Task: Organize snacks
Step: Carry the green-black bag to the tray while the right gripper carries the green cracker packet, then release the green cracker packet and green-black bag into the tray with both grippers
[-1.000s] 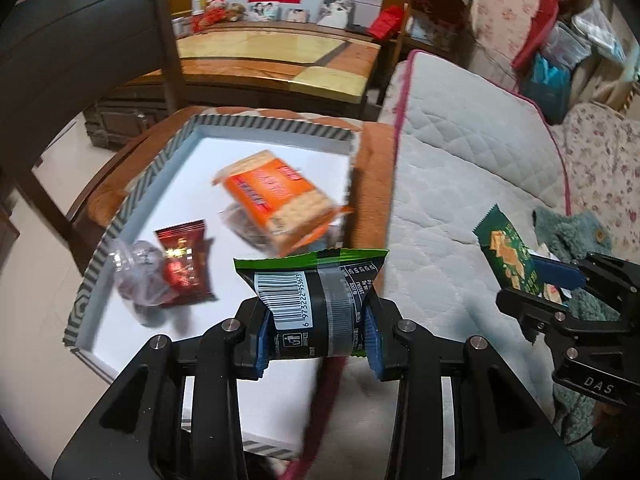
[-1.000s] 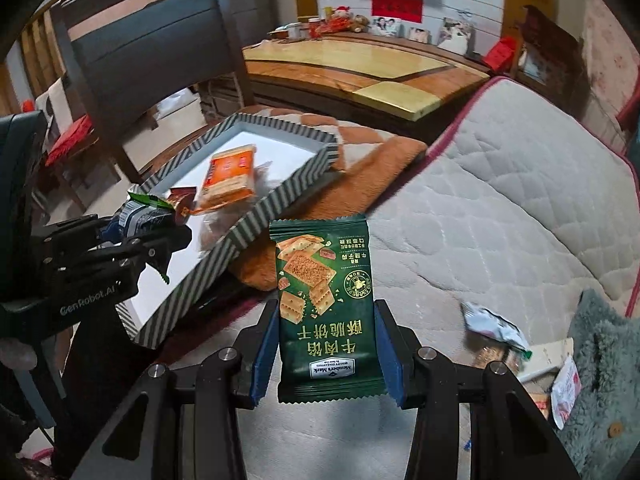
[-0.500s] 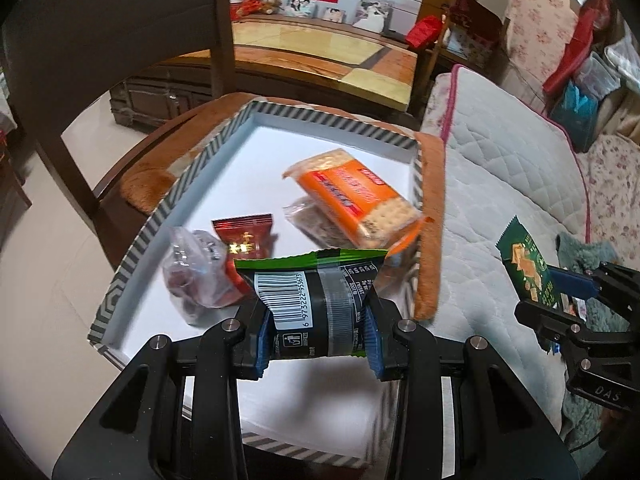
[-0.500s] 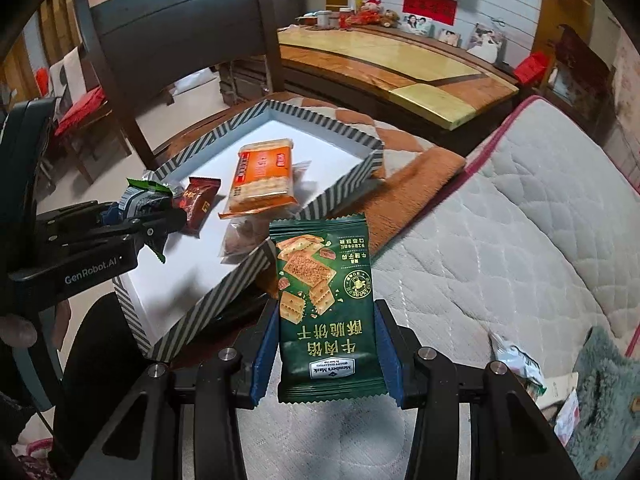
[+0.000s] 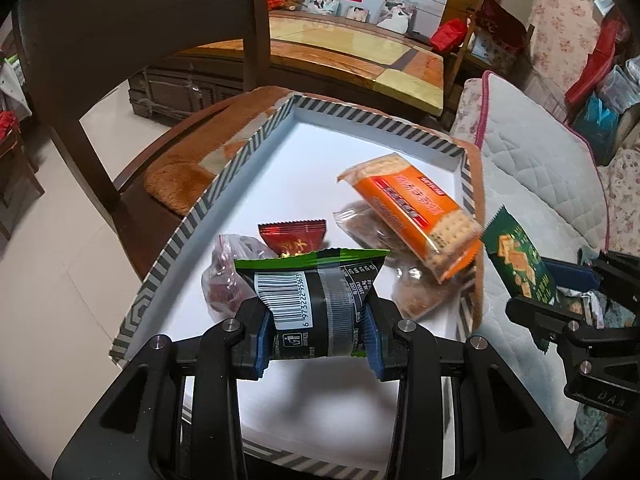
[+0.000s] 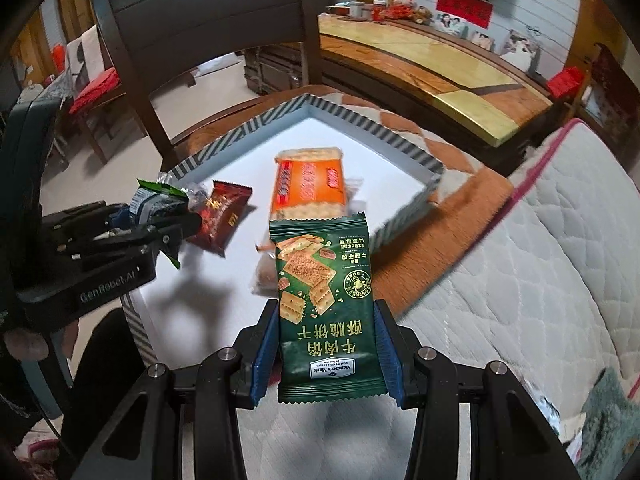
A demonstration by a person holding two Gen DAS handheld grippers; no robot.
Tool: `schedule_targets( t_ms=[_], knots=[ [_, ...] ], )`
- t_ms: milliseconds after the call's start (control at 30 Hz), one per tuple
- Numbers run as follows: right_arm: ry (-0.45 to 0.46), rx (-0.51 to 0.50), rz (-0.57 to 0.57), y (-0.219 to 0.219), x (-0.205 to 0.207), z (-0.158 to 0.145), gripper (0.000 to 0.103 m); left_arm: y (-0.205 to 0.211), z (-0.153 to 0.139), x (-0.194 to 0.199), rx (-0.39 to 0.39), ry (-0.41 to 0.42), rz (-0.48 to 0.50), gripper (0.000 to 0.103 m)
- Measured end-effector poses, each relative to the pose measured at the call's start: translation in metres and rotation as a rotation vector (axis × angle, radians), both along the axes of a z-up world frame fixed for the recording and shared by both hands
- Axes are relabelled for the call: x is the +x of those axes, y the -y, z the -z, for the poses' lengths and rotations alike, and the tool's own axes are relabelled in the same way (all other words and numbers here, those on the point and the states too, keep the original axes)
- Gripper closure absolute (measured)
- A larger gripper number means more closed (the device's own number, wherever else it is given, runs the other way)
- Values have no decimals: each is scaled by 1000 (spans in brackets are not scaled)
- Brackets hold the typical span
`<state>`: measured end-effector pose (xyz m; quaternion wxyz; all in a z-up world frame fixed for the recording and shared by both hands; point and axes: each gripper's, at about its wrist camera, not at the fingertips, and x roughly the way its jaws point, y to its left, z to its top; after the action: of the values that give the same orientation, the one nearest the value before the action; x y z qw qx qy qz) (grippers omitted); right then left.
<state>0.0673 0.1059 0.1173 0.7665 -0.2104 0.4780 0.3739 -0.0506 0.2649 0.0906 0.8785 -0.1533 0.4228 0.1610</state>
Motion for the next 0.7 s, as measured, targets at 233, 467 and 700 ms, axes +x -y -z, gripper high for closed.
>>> schedule_targets(
  t_ms=[233,467,700],
  knots=[
    [-28,-13,-36,-32,12,11,59,-5,4,7,23,-13,-8,67],
    [-79,-18,-74,-57,11,29,59,-20,4,12,11,-2,-45,66],
    [-143,23,-83,-62,5,42,58,-27,3,15,7,-11,-51,61]
  ],
)
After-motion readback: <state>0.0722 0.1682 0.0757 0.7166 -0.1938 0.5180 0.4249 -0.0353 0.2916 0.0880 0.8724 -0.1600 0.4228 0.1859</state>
